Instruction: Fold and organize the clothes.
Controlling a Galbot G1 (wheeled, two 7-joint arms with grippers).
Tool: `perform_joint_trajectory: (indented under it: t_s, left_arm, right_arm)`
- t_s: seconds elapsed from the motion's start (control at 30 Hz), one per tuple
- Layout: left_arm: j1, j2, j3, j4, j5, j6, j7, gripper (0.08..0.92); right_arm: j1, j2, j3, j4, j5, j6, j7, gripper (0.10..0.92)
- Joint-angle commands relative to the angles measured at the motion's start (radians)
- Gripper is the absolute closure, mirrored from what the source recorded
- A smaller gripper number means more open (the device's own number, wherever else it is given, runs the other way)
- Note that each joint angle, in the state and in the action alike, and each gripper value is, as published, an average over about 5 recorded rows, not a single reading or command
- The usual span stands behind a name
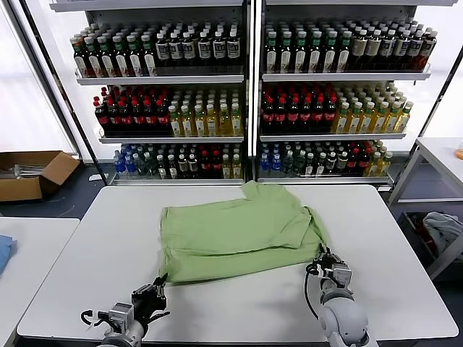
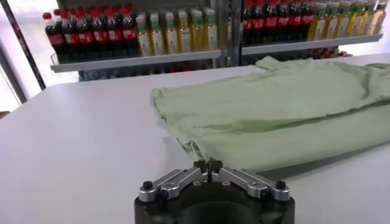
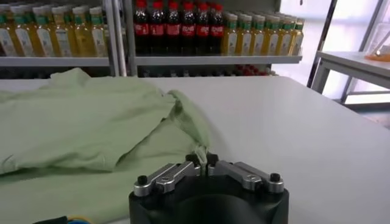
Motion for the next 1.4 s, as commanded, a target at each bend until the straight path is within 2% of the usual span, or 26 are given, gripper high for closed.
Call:
perform_joint_trajectory:
  t_s: [0.03,0.27,0.43,0.53,0.83,1.0,1.1,1.3,1.4]
  left_arm:
    - [0.021,0.002,-0.008,-0.028,0.000,-0.008,-0.002,0.916]
    - [0.108,0.030,-0.035,-0.142,0.003,-0.015,-0.008,0.916]
    - [0.235,0.081,-0.064,-0.215,0.018,-0.016,-0.016,0.916]
    - [0.304,0.091,-0.079,-0.229,0.029,-0.024,-0.016,0.916]
    - [0.392,0.050,-0.042,-0.204,0.141,-0.040,-0.028,0.916]
    - [0.386,0.031,-0.052,-0.230,0.141,-0.031,-0.039,0.888]
    - [0.382,0.031,-0.069,-0.266,0.131,-0.015,-0.024,0.817]
    - [0.316,0.063,-0.190,-0.422,0.001,0.061,-0.007,0.644]
    - [0.267,0.055,-0.205,-0.466,-0.020,0.038,-0.002,0.557]
  right_arm:
    - [-0.131,0.001,0.001,0.164,-0.020,0.012,0.002,0.887]
    - [-0.362,0.012,0.021,0.349,-0.055,0.039,0.056,0.887]
    - [-0.535,-0.006,0.016,0.457,-0.097,0.045,0.131,0.887]
    - [-0.605,-0.029,0.005,0.484,-0.117,0.053,0.161,0.887]
    - [-0.617,-0.035,-0.006,0.486,-0.114,0.048,0.210,0.875]
    - [-0.599,-0.040,0.029,0.500,-0.074,0.035,0.211,0.753]
    - [-0.592,-0.047,0.047,0.526,-0.038,0.043,0.206,0.666]
    - [-0.541,-0.050,0.145,0.614,0.030,0.086,0.177,0.493]
    - [-0.436,-0.045,0.225,0.583,0.107,0.120,0.140,0.406]
